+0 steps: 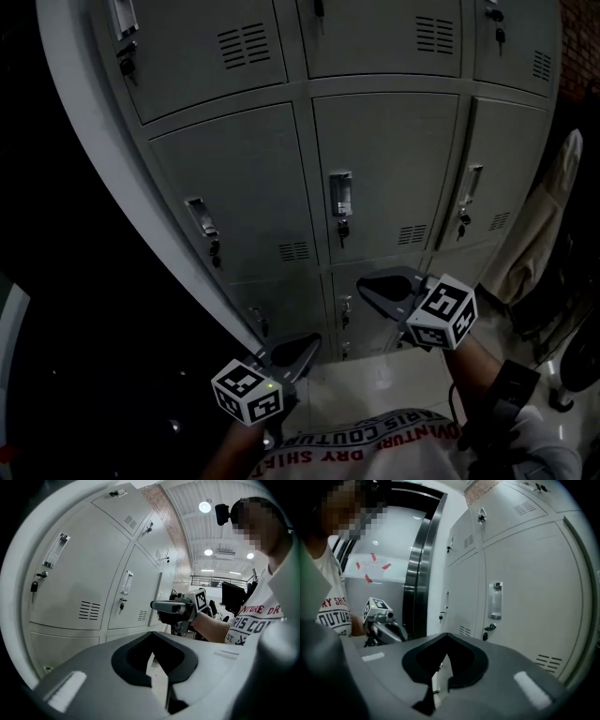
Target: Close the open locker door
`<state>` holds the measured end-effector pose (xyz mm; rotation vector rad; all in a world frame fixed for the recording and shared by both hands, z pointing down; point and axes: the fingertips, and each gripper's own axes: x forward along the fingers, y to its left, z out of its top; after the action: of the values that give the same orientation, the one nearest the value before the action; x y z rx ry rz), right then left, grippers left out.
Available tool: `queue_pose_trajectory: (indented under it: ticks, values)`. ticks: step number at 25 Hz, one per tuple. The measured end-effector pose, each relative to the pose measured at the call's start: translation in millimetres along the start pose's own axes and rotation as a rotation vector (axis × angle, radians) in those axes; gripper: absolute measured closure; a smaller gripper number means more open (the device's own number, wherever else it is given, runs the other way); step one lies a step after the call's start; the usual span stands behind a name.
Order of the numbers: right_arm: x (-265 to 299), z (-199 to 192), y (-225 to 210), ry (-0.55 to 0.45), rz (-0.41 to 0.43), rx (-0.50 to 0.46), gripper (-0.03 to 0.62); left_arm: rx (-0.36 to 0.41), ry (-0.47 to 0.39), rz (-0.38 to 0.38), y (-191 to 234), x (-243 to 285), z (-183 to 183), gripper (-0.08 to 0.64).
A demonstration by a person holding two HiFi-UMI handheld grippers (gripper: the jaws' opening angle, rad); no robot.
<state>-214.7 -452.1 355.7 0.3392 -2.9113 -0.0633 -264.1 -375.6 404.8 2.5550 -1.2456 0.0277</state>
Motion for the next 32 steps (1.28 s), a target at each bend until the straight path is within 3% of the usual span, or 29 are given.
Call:
queue_pose_trajectory:
  ticks: [6, 13, 17, 22, 32]
  values:
    - [-95, -26, 98, 0.003, 0.048, 0.044, 0.597, 0.042, -0.006, -0.046, -96, -17, -17, 0.557]
    - [-229, -69, 234, -0.038, 0.021, 0.144, 0.597, 0.025, -0.011, -0.092, -245, -65, -82, 0.557]
    - [-295, -108, 317, 0.011, 0.039, 0.168, 0.597, 0.014, -0.004, -0.108, -328, -96, -115, 0.557]
    - [-348, -111, 367, -0.022, 0.061, 0.244, 0.597, 0.031, 0.012, -0.114, -403, -115, -136, 0.557]
    - [-385, -105, 417, -0.053, 0.084, 0.207, 0.597, 0.092, 0.041, -0.117, -475, -136, -148, 0.557]
